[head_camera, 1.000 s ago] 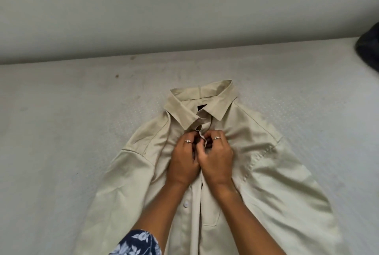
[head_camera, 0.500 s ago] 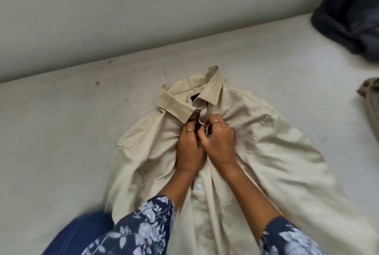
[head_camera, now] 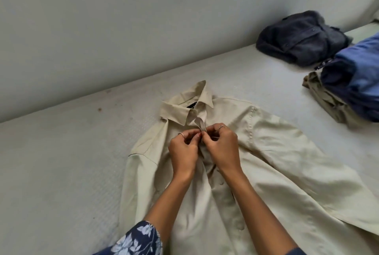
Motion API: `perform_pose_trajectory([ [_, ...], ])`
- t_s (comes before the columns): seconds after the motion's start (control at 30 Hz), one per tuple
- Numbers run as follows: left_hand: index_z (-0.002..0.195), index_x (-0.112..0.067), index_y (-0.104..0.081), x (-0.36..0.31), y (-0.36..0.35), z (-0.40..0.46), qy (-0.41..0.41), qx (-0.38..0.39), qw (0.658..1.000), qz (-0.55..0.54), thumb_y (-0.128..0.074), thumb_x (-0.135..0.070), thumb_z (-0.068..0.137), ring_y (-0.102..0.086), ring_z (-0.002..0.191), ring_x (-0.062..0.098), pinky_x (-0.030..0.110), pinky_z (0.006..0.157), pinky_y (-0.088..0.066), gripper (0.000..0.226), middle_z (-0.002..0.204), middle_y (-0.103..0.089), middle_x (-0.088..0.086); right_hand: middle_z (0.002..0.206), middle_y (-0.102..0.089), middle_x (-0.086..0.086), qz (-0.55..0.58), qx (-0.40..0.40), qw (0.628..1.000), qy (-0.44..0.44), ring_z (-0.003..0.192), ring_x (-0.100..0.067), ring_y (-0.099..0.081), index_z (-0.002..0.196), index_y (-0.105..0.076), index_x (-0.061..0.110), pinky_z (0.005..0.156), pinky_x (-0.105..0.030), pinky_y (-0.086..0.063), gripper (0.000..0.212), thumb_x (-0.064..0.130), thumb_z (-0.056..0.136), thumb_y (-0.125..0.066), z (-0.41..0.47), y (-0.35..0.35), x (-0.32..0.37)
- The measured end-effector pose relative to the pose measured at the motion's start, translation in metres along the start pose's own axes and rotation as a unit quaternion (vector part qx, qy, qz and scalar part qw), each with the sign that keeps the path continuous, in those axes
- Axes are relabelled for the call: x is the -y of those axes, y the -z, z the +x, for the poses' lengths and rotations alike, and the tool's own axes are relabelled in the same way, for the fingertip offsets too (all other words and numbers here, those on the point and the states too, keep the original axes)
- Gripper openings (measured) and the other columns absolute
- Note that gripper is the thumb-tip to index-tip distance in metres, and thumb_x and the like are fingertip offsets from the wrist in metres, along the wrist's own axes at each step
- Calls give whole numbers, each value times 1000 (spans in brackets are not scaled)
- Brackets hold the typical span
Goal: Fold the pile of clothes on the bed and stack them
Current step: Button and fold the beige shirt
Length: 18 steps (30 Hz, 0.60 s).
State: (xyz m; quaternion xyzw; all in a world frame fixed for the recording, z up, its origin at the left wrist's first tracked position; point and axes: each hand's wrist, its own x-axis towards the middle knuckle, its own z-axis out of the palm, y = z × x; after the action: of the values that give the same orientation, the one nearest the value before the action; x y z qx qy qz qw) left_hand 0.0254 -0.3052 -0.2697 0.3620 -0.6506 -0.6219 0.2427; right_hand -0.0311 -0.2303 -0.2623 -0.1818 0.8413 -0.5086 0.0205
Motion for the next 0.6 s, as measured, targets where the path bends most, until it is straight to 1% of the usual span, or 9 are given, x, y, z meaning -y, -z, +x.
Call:
perform_pose_trajectory([
  [0.13, 79, -28, -71, -6, 7, -2, 4, 1, 1000, -22, -70, -5, 82, -68, 78, 9, 26, 79, -54, 23, 79, -72, -6, 82, -70, -6, 2, -9, 1000, 10, 75, -16, -67, 84, -70, 9, 74, -33, -55, 2, 10, 82, -70, -8, 0, 9],
  [0.27, 85, -20, -73, -11, 8, -2, 1, 18, 1000, -20, -67, -3, 83, -67, 79, 6, 23, 80, -52, 18, 79, -70, -7, 82, -67, -4, 1, -26, 999, 31, 75, -17, -67, 82, -69, 10, 74, -34, -55, 2, 8, 82, -68, -16, -2, 10],
  [0.33, 80, -24, -70, -13, 8, -3, 9, 21, 1000, -18, -67, -3, 84, -66, 75, 5, 21, 76, -52, 21, 77, -70, -8, 81, -64, -2, -6, -45, 998, 42, 73, -17, -65, 81, -68, 9, 72, -34, -54, 3, 7, 83, -68, -20, -5, 8],
  [0.4, 78, -25, -66, -14, 7, -3, 43, 17, 998, -49, -67, -2, 84, -65, 70, 7, 19, 70, -52, 23, 74, -69, -5, 81, -62, 0, -14, -53, 997, 57, 72, -16, -63, 81, -68, 8, 70, -32, -53, 3, 8, 83, -67, -22, -7, 8],
  [0.47, 79, -17, -65, -13, 8, -4, 102, 11, 989, -108, -67, 0, 83, -65, 68, 13, 21, 66, -53, 18, 73, -69, 4, 81, -61, 1, -22, -48, 996, 73, 71, -14, -62, 82, -68, 8, 70, -29, -51, 3, 7, 84, -67, -23, -8, 9],
  [0.53, 79, -9, -66, -13, 11, -5, 143, 10, 978, -153, -68, 3, 82, -65, 70, 20, 28, 70, -54, 12, 74, -69, 12, 83, -61, 1, -29, -31, 996, 83, 72, -14, -61, 83, -69, 8, 70, -26, -50, 4, 7, 84, -65, -23, -7, 9],
  [0.6, 79, -4, -67, -14, 13, -5, 167, 19, 969, -181, -68, 4, 82, -65, 70, 22, 30, 70, -54, 8, 74, -69, 14, 83, -61, 0, -27, -20, 996, 84, 72, -13, -61, 83, -68, 8, 69, -22, -48, 8, 10, 85, -61, -24, -6, 9],
])
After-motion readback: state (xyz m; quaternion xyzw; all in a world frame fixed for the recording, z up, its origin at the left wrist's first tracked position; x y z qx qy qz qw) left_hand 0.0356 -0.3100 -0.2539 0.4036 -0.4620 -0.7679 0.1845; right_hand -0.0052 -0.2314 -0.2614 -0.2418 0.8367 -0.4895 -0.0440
